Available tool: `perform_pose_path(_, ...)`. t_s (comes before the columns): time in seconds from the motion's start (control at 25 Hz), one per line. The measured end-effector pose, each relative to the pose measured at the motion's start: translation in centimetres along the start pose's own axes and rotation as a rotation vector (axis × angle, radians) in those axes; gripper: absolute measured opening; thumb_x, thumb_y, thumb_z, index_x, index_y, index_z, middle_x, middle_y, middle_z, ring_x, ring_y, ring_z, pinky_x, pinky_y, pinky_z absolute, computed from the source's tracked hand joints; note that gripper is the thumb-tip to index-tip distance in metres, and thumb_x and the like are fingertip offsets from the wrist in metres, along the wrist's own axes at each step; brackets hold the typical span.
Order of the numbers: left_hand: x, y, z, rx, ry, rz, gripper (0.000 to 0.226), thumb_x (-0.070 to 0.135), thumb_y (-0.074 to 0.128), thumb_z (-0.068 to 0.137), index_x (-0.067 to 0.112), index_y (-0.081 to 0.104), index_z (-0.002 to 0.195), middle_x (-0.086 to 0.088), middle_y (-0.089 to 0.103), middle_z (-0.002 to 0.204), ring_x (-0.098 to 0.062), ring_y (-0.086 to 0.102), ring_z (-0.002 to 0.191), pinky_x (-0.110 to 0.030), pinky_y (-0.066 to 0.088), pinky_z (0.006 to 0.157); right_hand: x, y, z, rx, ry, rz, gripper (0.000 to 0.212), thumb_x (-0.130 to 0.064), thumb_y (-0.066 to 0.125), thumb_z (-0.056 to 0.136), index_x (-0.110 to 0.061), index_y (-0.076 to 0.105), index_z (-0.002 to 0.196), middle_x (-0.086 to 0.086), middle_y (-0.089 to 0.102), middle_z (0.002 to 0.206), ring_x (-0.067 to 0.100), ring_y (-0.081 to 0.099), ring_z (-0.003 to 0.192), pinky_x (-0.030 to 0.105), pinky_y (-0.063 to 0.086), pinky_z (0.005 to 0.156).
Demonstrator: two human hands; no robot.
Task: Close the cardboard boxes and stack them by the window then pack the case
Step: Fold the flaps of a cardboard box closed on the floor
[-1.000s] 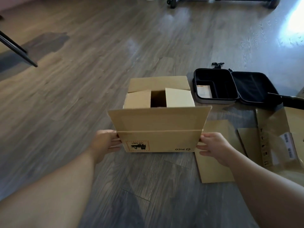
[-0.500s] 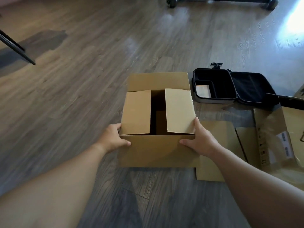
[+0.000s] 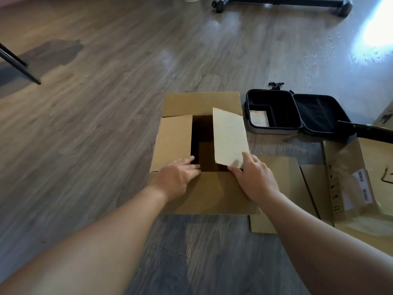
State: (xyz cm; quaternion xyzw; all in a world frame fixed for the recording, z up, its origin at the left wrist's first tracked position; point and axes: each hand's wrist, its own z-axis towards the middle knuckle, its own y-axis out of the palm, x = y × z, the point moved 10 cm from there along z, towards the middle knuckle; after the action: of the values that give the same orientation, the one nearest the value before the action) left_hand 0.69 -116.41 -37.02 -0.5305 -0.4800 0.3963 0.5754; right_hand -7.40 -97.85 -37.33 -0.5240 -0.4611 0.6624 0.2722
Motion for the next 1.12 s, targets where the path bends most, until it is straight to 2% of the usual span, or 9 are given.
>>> perform_pose_path(0.16,-0.4,-0.8,0.6,0.024,-0.042,0.141,0.043,0.009,0.039,0.103,0.022,0.056,0.14,0.005,0.044,0.154,-0.018,0.019,0.152,-0.042,0.015,0.123,1.6,-2.0,-0.1,0.134,0.049,0.019,0.042,-0.048,0.038,0.105,-0.015,0.058,0.09,0.0,0.066,0.089,0.021,0.058,0.07,0.032,0.038,0.059)
perform_pose_path(0.32,0.1,-3.4,0.4,0.164,-0.103,0.295,0.034,0.004,0.047,0.098,0.011,0.07,0.123,-0.006,0.057,0.143,-0.029,0.037,0.145,-0.054,0.019,0.121,5.6,-3.5,0.4,0.208,0.38,0.184,0.047,-0.039,0.04,0.106,-0.015,0.058,0.07,0.004,0.06,0.067,0.019,0.057,0.062,0.027,0.032,0.049)
perform_pose_path(0.44,-0.6,-5.0,-0.6,0.265,-0.159,0.36,0.033,0.002,0.052,0.09,0.005,0.072,0.115,-0.011,0.063,0.135,-0.034,0.047,0.137,-0.063,0.019,0.118,7.1,-3.7,0.0,0.224,0.602,0.238,0.039,-0.032,0.049,0.098,-0.011,0.061,0.067,0.007,0.062,0.064,0.025,0.062,0.061,0.027,0.043,0.049)
perform_pose_path(0.56,-2.3,-5.8,-1.8,0.303,-0.268,0.369,0.032,0.003,0.055,0.085,0.002,0.071,0.113,-0.014,0.059,0.14,-0.034,0.044,0.139,-0.062,0.011,0.12,6.9,-2.3,-0.3,0.133,0.745,0.408,0.029,-0.021,0.05,0.089,-0.007,0.066,0.07,0.01,0.068,0.059,0.027,0.068,0.053,0.033,0.055,0.047)
perform_pose_path(0.68,-4.3,-6.1,-2.8,0.312,-0.409,0.371,0.043,0.005,0.053,0.086,-0.003,0.062,0.127,-0.018,0.046,0.15,-0.034,0.029,0.147,-0.059,0.0,0.121,3.1,-0.2,1.3,-0.009,0.597,0.716,0.034,-0.024,0.052,0.094,-0.005,0.07,0.072,0.008,0.07,0.057,0.022,0.065,0.045,0.028,0.047,0.042)
perform_pose_path(0.76,-5.6,-6.1,-3.5,0.283,-0.52,0.406,0.056,0.013,0.05,0.086,-0.006,0.051,0.138,-0.02,0.033,0.158,-0.032,0.014,0.152,-0.058,-0.005,0.121,0.2,-0.6,2.1,-0.015,0.401,0.722,0.034,-0.021,0.054,0.095,-0.008,0.072,0.069,0.006,0.071,0.063,0.021,0.069,0.053,0.032,0.053,0.048)
perform_pose_path(0.92,-8.5,-4.2,-4.9,0.069,-0.725,0.461,0.072,0.03,0.034,0.088,-0.005,0.029,0.151,-0.023,0.013,0.163,-0.033,-0.008,0.153,-0.058,-0.014,0.118,-4.3,-0.1,1.4,-0.051,-0.007,0.203,0.023,-0.02,0.053,0.093,-0.017,0.076,0.092,0.001,0.074,0.088,0.021,0.067,0.085,0.03,0.056,0.07)
perform_pose_path(1.0,-9.6,-2.6,-5.2,-0.025,-0.765,0.422,0.075,0.035,0.026,0.09,-0.003,0.022,0.155,-0.022,0.008,0.164,-0.033,-0.011,0.153,-0.056,-0.018,0.117,-5.4,0.6,0.7,-0.05,-0.115,0.027,0.021,-0.027,0.052,0.095,-0.016,0.068,0.087,-0.004,0.067,0.09,0.024,0.063,0.094,0.034,0.054,0.071)
perform_pose_path(1.12,-10.7,-0.6,-5.5,-0.115,-0.786,0.309,0.075,0.046,0.018,0.094,0.006,0.018,0.158,-0.021,0.008,0.165,-0.035,-0.007,0.153,-0.055,-0.014,0.119,-6.1,2.2,0.3,-0.089,-0.165,-0.176,0.03,-0.042,0.053,0.099,-0.018,0.064,0.113,-0.004,0.06,0.117,0.023,0.053,0.117,0.039,0.049,0.09)
